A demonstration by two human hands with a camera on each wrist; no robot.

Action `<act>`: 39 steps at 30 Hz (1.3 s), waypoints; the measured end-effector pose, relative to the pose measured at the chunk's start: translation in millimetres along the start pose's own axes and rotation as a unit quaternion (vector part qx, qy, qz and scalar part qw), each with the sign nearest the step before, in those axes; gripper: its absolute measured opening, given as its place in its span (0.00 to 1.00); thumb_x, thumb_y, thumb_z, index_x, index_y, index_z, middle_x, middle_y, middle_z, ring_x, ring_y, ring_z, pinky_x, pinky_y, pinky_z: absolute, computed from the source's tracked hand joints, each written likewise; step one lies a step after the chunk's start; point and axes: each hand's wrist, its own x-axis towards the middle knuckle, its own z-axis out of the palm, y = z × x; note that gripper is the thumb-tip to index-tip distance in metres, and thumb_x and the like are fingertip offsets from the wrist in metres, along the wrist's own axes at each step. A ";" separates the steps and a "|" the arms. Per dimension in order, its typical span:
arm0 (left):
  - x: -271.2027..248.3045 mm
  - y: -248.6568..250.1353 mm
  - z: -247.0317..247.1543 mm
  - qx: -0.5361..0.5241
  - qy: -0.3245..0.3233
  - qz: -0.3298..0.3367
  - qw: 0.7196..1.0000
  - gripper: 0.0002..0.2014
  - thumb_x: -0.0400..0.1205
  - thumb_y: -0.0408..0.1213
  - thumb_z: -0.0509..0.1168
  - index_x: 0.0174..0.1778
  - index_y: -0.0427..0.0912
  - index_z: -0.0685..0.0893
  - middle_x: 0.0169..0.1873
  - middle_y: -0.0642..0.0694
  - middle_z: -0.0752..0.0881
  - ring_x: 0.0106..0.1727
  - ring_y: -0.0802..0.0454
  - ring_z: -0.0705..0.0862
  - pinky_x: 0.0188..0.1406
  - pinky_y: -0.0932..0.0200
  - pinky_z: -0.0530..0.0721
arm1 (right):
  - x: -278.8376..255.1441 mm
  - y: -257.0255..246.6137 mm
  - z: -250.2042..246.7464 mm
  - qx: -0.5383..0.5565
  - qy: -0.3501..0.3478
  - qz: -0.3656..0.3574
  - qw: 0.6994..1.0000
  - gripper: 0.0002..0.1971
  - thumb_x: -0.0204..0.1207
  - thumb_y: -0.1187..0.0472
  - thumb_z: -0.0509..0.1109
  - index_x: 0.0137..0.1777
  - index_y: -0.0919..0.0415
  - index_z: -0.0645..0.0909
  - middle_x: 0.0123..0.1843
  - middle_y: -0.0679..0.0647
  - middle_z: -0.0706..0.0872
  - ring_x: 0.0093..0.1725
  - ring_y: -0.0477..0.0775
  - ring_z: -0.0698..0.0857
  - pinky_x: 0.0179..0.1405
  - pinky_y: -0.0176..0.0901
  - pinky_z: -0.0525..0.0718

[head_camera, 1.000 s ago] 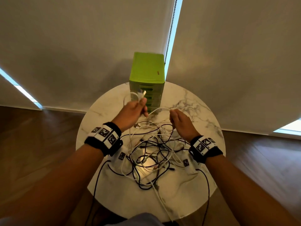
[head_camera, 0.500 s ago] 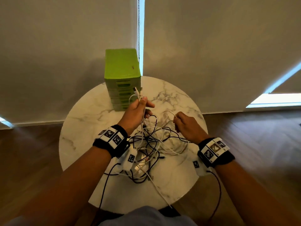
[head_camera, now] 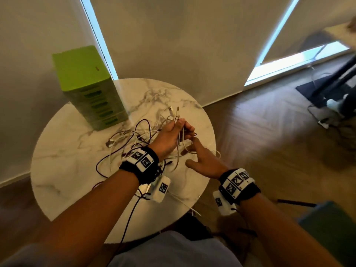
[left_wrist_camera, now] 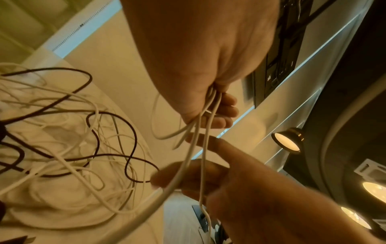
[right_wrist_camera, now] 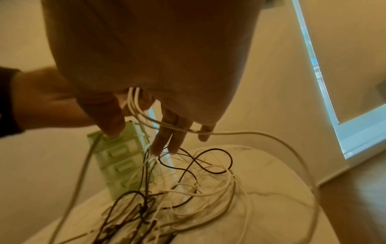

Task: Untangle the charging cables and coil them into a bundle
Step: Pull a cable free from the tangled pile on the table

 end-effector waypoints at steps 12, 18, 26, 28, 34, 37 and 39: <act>-8.7 23.8 -12.6 0.022 -0.034 -0.023 0.999 0.23 0.94 0.45 0.49 0.51 0.35 0.85 0.50 0.38 0.92 0.49 0.44 0.91 0.48 0.59 0.88 | -50.8 57.2 -37.3 -0.201 0.083 0.193 0.957 0.11 0.91 0.55 0.55 0.55 0.55 0.78 0.53 0.55 0.84 0.48 0.55 0.80 0.45 0.44 0.70; -10.7 15.3 -16.1 -0.006 -0.007 -0.012 1.000 0.20 0.94 0.44 0.50 0.51 0.34 0.83 0.48 0.39 0.92 0.47 0.47 0.92 0.49 0.60 0.89 | -25.3 44.9 5.4 -0.132 0.076 0.091 0.984 0.24 0.85 0.53 0.66 0.79 0.57 0.70 0.76 0.56 0.78 0.75 0.58 0.78 0.75 0.60 0.74; -6.5 18.7 -24.3 0.019 0.005 -0.018 1.000 0.23 0.93 0.45 0.50 0.61 0.28 0.82 0.57 0.33 0.90 0.52 0.43 0.91 0.53 0.55 0.90 | 7.9 -31.1 10.6 0.044 0.152 -0.027 0.987 0.08 0.90 0.48 0.57 0.59 0.49 0.74 0.41 0.42 0.84 0.40 0.43 0.85 0.47 0.52 0.86; -5.4 24.6 -31.7 0.043 0.018 -0.027 0.999 0.23 0.93 0.47 0.50 0.62 0.31 0.83 0.59 0.33 0.89 0.52 0.41 0.91 0.55 0.52 0.90 | 9.8 -12.6 -2.8 0.027 0.223 -0.021 0.974 0.13 0.90 0.49 0.55 0.52 0.55 0.76 0.38 0.42 0.82 0.36 0.46 0.83 0.42 0.59 0.87; -11.2 51.2 -50.2 0.061 0.017 -0.001 0.998 0.25 0.93 0.51 0.47 0.67 0.35 0.80 0.53 0.34 0.92 0.30 0.51 0.82 0.28 0.64 0.76 | 3.3 70.8 -20.3 -0.058 0.054 0.243 0.967 0.10 0.87 0.51 0.63 0.62 0.55 0.76 0.53 0.54 0.84 0.53 0.59 0.84 0.66 0.63 0.82; -17.6 65.5 -42.0 0.042 -0.037 0.002 0.998 0.25 0.94 0.51 0.45 0.67 0.38 0.81 0.49 0.35 0.92 0.29 0.52 0.74 0.29 0.63 0.70 | 10.4 33.7 -8.6 -0.034 0.037 0.138 0.989 0.34 0.82 0.48 0.71 0.83 0.54 0.62 0.82 0.55 0.66 0.81 0.50 0.65 0.83 0.47 0.63; -23.1 74.8 -33.7 0.052 -0.078 -0.002 0.996 0.25 0.93 0.51 0.44 0.66 0.39 0.80 0.48 0.36 0.92 0.31 0.51 0.75 0.32 0.62 0.72 | 18.2 -22.5 -3.5 0.054 0.027 -0.010 0.998 0.35 0.79 0.54 0.75 0.82 0.48 0.60 0.81 0.41 0.64 0.78 0.31 0.62 0.79 0.30 0.61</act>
